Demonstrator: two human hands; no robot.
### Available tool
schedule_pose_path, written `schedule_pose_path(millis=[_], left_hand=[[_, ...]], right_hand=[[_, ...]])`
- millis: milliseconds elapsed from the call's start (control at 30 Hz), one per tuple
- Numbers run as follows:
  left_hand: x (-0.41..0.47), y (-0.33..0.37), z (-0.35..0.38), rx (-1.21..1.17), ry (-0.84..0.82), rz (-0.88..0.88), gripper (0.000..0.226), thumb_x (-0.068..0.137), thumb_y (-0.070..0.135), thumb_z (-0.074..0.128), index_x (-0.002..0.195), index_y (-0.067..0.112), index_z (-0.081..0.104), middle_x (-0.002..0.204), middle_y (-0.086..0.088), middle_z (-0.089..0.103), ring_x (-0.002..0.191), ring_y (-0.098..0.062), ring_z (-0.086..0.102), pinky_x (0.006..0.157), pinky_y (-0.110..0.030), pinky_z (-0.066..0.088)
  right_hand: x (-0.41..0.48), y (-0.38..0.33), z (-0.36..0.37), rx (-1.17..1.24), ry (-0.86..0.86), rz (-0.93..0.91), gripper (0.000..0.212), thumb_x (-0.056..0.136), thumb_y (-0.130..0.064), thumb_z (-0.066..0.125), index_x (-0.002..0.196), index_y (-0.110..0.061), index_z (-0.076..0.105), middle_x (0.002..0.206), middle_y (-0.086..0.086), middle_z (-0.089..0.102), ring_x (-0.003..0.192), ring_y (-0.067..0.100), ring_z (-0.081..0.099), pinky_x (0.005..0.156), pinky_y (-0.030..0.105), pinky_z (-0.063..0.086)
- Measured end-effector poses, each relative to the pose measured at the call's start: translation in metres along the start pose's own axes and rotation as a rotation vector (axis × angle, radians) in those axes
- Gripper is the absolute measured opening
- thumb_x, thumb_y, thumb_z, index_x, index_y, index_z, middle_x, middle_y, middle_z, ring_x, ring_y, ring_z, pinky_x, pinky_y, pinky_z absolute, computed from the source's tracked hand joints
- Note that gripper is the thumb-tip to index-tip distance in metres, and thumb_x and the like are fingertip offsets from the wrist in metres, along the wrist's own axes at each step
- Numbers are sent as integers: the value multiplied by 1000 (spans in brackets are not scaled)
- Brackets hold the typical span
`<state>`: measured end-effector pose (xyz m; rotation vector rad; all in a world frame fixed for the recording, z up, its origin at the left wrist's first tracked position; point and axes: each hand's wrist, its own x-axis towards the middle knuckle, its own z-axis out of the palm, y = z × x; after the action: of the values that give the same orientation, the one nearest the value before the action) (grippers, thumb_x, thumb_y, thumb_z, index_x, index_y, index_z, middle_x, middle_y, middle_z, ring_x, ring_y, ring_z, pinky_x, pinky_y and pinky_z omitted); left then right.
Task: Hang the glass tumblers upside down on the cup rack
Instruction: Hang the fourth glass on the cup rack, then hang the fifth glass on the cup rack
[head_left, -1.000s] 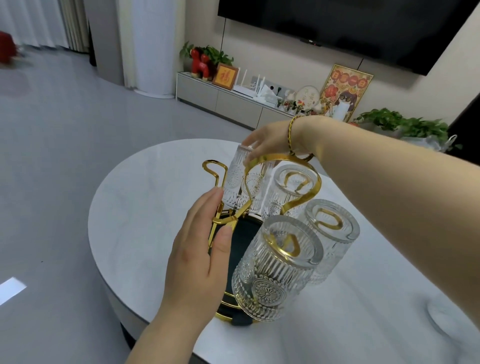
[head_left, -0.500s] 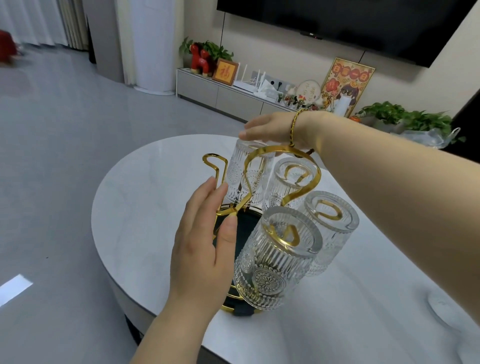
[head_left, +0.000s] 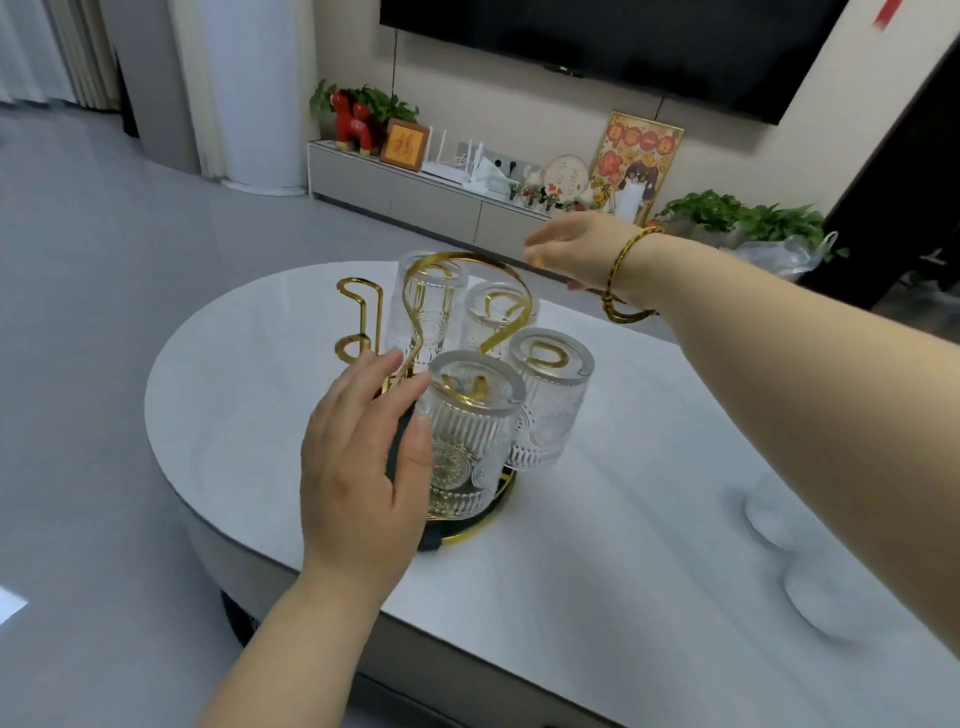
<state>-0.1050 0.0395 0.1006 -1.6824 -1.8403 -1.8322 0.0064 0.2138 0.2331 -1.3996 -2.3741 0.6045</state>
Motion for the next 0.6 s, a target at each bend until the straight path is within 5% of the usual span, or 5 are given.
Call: schedule_pose_path(millis=[167,400,533,600], left_hand=[[-28,25,17,12,-86,248,31,82,16,41,98,2,64,112,-6,54,117,-22,38,100,-33,30],[-56,44,39,57,-188,377,32,87,20,40,92,2,67,105,-20,67,113,-24,44,98,-38,30],[-79,48,58,88,-429,350,35,83,22,39,93,5,67,104,-17,69,109,-34,58,99,-37,33],[-88,47,66,132,-525,338,34,79,21,40,93,5,67,104,-17,70,104,-38,61,91,-46,47]], right_hand=[[-69,39,-25,136,135,94,29,85,-23,49,113,-14,54,101,3,54,94,16,53,76,26,45],[-170,103,-22,214,188,195,14,83,-21,50,95,-27,55,102,0,59,94,18,57,87,32,48],[-217,134,2,288,289,283,20,83,-12,51,101,-15,58,99,-1,58,88,10,53,68,3,42],[-237,150,14,302,350,334,21,82,-10,51,102,-13,58,97,0,58,85,9,52,60,-4,38]])
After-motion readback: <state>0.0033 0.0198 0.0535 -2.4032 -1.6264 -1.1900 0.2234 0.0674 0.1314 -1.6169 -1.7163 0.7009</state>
